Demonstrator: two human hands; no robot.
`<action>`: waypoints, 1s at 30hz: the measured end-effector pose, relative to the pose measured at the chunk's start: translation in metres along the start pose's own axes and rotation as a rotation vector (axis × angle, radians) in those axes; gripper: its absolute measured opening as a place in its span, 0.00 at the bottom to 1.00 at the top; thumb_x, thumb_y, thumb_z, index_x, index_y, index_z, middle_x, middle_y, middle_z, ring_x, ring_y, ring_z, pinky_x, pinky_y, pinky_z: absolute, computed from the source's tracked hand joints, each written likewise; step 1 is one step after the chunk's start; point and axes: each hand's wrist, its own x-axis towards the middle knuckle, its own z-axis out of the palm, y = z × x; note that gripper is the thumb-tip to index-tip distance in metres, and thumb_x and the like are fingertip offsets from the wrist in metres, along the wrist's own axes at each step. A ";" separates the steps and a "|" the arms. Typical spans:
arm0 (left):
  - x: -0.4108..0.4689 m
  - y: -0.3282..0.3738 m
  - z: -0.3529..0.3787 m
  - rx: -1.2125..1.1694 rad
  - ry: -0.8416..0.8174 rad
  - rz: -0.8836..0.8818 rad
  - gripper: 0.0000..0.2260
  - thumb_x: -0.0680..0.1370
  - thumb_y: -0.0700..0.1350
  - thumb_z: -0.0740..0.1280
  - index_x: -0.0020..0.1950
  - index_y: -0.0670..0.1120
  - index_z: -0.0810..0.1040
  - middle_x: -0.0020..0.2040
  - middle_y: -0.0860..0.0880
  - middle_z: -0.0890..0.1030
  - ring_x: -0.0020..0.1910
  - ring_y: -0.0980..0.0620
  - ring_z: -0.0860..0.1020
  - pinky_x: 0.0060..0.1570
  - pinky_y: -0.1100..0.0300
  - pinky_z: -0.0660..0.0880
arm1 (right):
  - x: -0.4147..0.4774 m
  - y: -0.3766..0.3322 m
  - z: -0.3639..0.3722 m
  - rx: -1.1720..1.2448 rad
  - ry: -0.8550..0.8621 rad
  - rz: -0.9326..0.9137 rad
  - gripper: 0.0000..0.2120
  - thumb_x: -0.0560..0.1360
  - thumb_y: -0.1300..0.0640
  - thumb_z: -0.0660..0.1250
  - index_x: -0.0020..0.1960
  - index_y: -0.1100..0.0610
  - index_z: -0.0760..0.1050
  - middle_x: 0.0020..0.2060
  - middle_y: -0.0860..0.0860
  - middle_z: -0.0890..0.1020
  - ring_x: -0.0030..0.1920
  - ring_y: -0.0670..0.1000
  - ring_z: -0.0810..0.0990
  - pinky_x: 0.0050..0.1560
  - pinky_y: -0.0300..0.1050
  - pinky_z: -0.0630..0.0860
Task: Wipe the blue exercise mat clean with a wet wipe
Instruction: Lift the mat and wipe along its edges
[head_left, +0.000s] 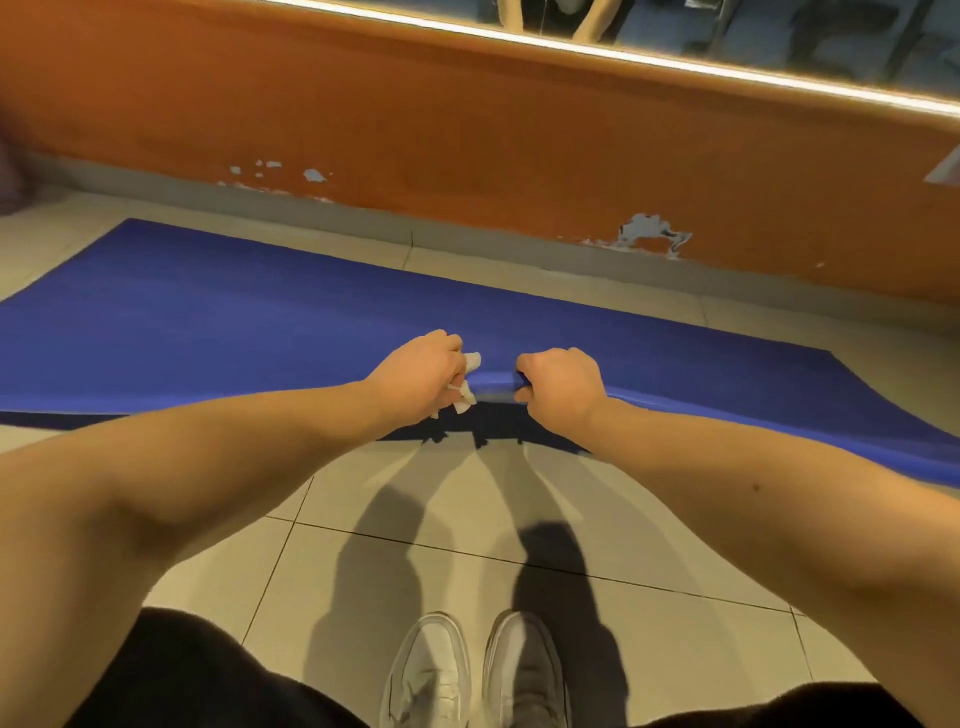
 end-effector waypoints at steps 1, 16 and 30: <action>-0.007 -0.011 0.002 0.000 -0.009 -0.037 0.09 0.81 0.50 0.66 0.48 0.45 0.79 0.49 0.48 0.74 0.44 0.50 0.74 0.47 0.52 0.77 | 0.000 0.001 0.001 0.005 0.000 -0.011 0.03 0.82 0.54 0.65 0.54 0.52 0.75 0.45 0.51 0.82 0.42 0.54 0.76 0.47 0.45 0.69; -0.031 -0.079 -0.005 0.025 -0.006 -0.347 0.09 0.77 0.47 0.73 0.42 0.46 0.75 0.43 0.47 0.78 0.38 0.49 0.76 0.39 0.56 0.72 | 0.011 -0.010 -0.011 -0.029 0.019 -0.094 0.09 0.76 0.58 0.67 0.55 0.54 0.71 0.47 0.52 0.79 0.43 0.54 0.75 0.44 0.47 0.66; -0.018 -0.075 -0.010 0.160 -0.022 -0.142 0.05 0.77 0.47 0.71 0.46 0.49 0.76 0.44 0.52 0.74 0.42 0.52 0.74 0.40 0.58 0.71 | 0.049 -0.117 -0.009 0.068 -0.025 -0.152 0.17 0.80 0.50 0.70 0.64 0.56 0.71 0.46 0.51 0.75 0.49 0.54 0.74 0.48 0.48 0.67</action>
